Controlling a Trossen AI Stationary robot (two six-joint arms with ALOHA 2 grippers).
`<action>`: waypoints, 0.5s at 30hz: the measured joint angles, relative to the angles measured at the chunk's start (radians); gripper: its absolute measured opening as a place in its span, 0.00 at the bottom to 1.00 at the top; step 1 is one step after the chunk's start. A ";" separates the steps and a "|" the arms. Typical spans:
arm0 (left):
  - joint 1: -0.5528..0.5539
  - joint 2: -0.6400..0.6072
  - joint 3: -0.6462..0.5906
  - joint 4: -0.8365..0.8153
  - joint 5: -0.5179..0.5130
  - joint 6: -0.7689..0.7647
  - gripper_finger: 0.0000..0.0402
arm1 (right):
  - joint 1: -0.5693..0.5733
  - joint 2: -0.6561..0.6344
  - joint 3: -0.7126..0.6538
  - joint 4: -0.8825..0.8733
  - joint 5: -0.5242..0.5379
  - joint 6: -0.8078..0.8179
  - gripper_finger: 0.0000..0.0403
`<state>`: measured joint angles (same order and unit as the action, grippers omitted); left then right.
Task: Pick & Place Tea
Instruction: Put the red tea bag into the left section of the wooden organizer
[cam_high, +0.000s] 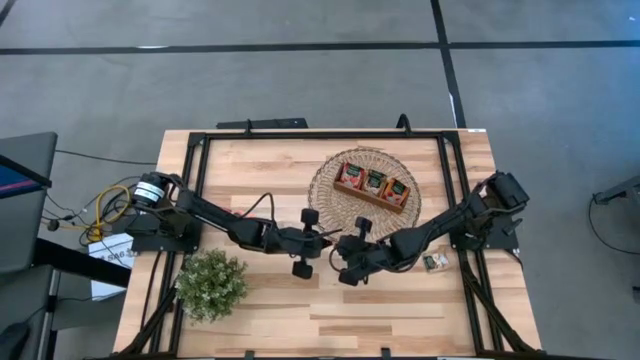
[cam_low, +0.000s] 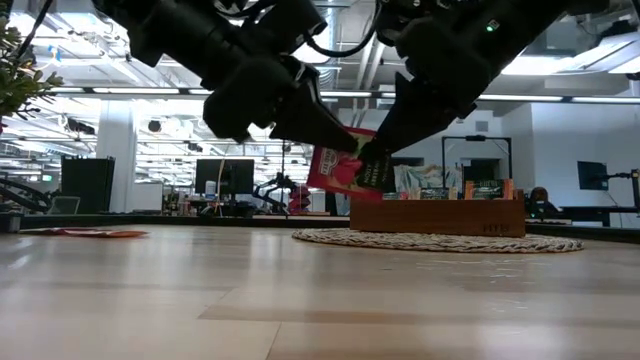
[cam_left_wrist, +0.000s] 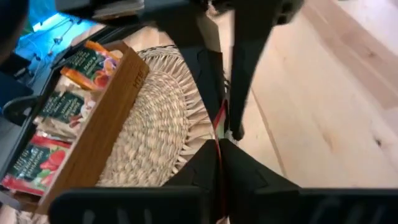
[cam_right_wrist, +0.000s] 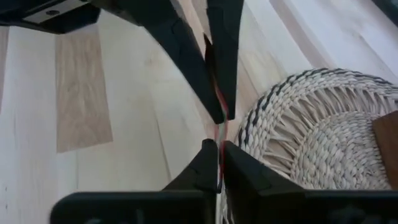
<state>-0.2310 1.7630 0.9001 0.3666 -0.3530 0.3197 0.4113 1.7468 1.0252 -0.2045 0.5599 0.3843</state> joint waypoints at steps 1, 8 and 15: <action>0.002 0.000 0.000 0.002 0.000 -0.015 0.02 | 0.006 -0.003 0.000 -0.011 0.012 0.001 0.06; 0.061 -0.013 -0.010 0.012 -0.040 -0.087 0.00 | 0.069 -0.032 -0.049 -0.269 0.209 0.191 0.34; 0.130 -0.042 -0.134 0.390 0.203 -0.129 0.00 | 0.147 -0.032 -0.247 0.038 0.362 0.197 0.53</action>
<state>-0.1013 1.7214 0.7661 0.7561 -0.1499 0.1906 0.5582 1.7145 0.7779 -0.1663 0.9214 0.5815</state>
